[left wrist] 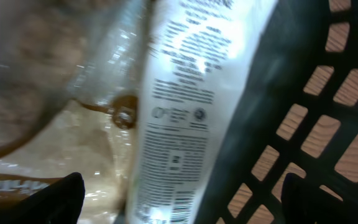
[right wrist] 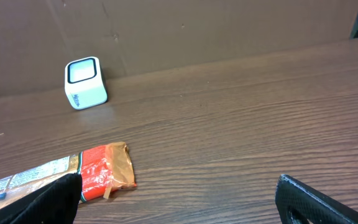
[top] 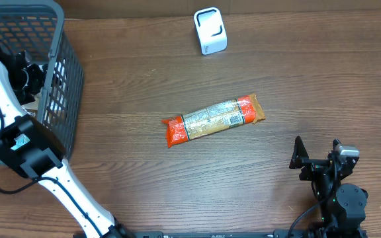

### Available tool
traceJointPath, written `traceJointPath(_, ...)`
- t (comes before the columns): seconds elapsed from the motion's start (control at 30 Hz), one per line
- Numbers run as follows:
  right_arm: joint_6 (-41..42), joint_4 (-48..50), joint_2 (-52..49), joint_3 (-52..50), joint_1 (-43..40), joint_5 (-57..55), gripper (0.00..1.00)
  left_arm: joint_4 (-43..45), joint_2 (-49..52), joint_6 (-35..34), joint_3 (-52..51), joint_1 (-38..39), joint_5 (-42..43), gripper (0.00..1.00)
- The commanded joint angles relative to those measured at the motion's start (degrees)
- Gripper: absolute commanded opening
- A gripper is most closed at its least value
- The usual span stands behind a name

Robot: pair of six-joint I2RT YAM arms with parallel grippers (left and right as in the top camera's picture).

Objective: Scan the item barcode
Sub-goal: 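Grasp the white shampoo tube in the basket with the left gripper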

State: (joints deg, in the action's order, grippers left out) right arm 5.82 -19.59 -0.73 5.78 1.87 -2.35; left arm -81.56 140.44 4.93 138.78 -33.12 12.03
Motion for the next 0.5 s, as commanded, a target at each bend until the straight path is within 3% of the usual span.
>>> traceJointPath(0.0,0.1,-1.1,0.5,0.5,-0.2,-0.4,1.00,-0.5,2.8,1.5,-0.4,1.3,1.2,0.90)
traceJointPath(0.27,0.1,-1.1,0.5,0.5,-0.2,-0.4,1.00,-3.7,1.3,-1.4,-0.2,1.3,1.8,0.87)
traceJointPath(0.37,0.1,-1.1,0.5,0.5,-0.2,-0.4,1.00,-3.8,-1.6,-2.6,-0.2,1.2,1.5,1.00)
traceJointPath(0.47,0.1,-1.1,0.5,0.5,-0.2,-0.4,1.00,-3.2,-6.9,-4.9,-0.2,1.2,-0.5,1.00)
